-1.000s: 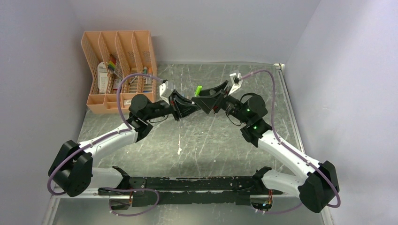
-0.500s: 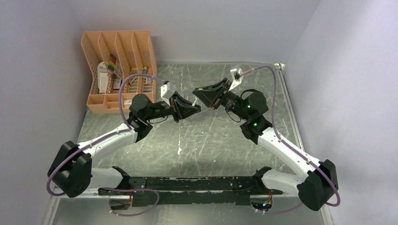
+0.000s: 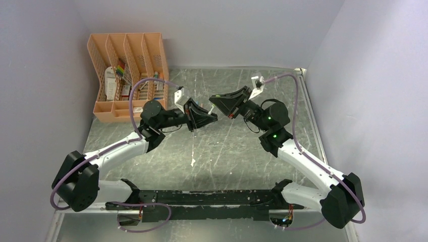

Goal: Insert the pens into the pen caps

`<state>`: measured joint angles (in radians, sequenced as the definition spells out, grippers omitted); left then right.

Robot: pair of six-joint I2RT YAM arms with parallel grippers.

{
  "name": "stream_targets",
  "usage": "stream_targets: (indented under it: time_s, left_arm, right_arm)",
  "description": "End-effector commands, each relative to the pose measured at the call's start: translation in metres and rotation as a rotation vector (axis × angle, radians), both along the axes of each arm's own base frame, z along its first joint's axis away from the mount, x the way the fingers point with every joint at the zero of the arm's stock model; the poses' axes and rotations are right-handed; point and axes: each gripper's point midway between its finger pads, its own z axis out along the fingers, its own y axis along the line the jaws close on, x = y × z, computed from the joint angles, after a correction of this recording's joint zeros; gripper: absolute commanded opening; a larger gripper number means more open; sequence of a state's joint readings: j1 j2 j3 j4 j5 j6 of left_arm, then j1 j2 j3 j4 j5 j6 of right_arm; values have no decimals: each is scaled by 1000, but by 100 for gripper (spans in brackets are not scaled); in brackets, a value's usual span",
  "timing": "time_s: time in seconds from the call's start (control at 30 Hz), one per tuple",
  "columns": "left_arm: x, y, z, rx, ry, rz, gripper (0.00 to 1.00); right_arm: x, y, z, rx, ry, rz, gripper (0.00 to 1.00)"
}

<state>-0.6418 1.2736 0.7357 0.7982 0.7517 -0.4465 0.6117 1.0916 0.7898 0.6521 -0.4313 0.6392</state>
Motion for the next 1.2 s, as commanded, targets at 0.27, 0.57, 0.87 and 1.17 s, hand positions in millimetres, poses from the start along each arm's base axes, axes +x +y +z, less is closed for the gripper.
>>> stream_targets:
  time_s: [0.27,0.57,0.87,1.17]
  left_arm:
    - [23,-7,91,-166,-187,70,7]
    - [25,-9,107,-208,-206,60,7]
    - [22,-4,137,-224,-276,79,7]
    - [22,-9,150,-235,-296,54,7]
  right_arm:
    - [-42,18,-103,-136,244,155,0]
    - [-68,28,-148,-179,338,201,0]
    - [-88,43,-174,-228,380,252,0]
    - [-100,49,-199,-279,417,264,0]
